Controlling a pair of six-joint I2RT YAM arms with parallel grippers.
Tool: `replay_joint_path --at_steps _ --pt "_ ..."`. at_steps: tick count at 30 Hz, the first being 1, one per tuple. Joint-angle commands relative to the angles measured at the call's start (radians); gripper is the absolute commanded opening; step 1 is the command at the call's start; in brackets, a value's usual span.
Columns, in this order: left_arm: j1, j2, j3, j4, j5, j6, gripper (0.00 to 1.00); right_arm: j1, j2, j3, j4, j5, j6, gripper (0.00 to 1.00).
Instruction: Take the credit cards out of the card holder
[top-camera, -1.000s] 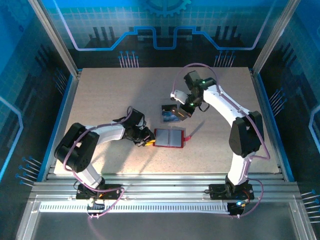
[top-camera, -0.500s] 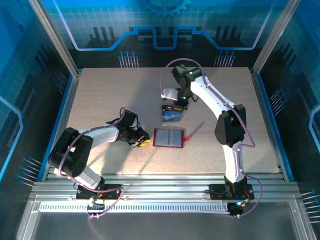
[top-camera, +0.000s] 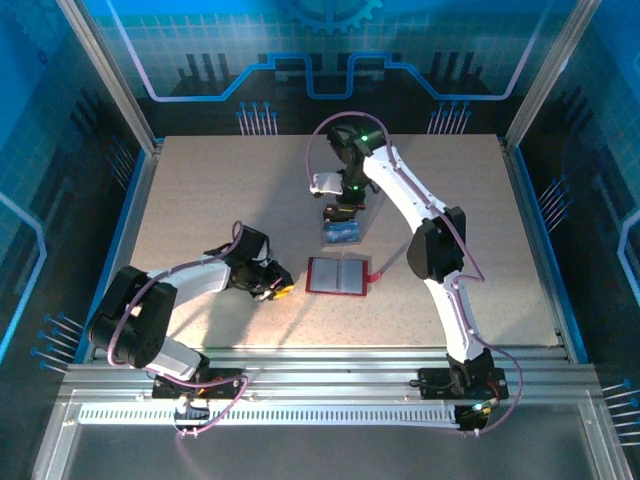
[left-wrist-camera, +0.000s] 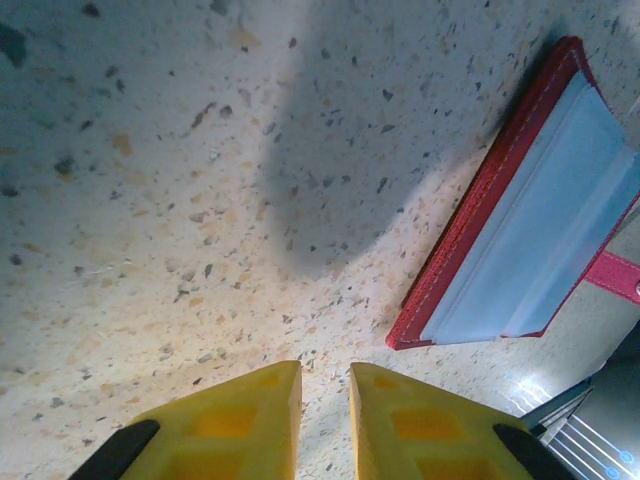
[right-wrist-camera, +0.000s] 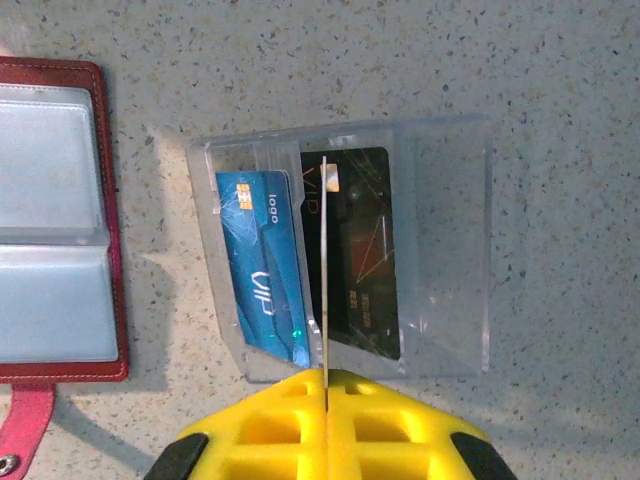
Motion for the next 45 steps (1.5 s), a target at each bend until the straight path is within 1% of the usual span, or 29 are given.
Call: replay_joint_path --at_steps 1,10,22,25,27,34,39,41,45 --pt "0.009 -0.028 -0.007 -0.032 -0.014 -0.006 0.21 0.014 0.039 0.048 -0.063 0.017 -0.041 0.00" --pt "0.009 0.001 0.015 -0.020 -0.002 -0.006 0.21 0.015 0.071 0.058 -0.046 0.047 -0.060 0.00" --pt "0.009 0.007 0.025 -0.030 -0.004 -0.002 0.21 0.024 0.101 0.059 -0.033 0.041 -0.078 0.00" --pt "0.009 0.004 0.022 -0.033 -0.006 -0.001 0.21 0.025 0.103 0.058 -0.011 0.059 -0.076 0.14" --pt "0.009 0.003 0.021 -0.033 -0.006 -0.003 0.21 0.026 0.101 0.058 0.018 0.079 -0.068 0.19" --pt "0.009 -0.008 0.018 -0.038 -0.011 -0.003 0.21 0.028 0.088 0.058 0.057 0.110 -0.052 0.21" --pt "0.009 -0.015 0.017 -0.029 -0.008 -0.008 0.21 0.026 0.059 0.041 0.065 0.095 -0.016 0.21" --pt "0.009 -0.015 0.018 -0.022 -0.006 -0.008 0.21 0.026 0.029 0.006 0.095 0.082 0.014 0.22" --pt "0.009 -0.013 0.027 -0.007 0.002 -0.008 0.21 0.023 -0.060 -0.127 0.214 0.040 0.099 0.22"
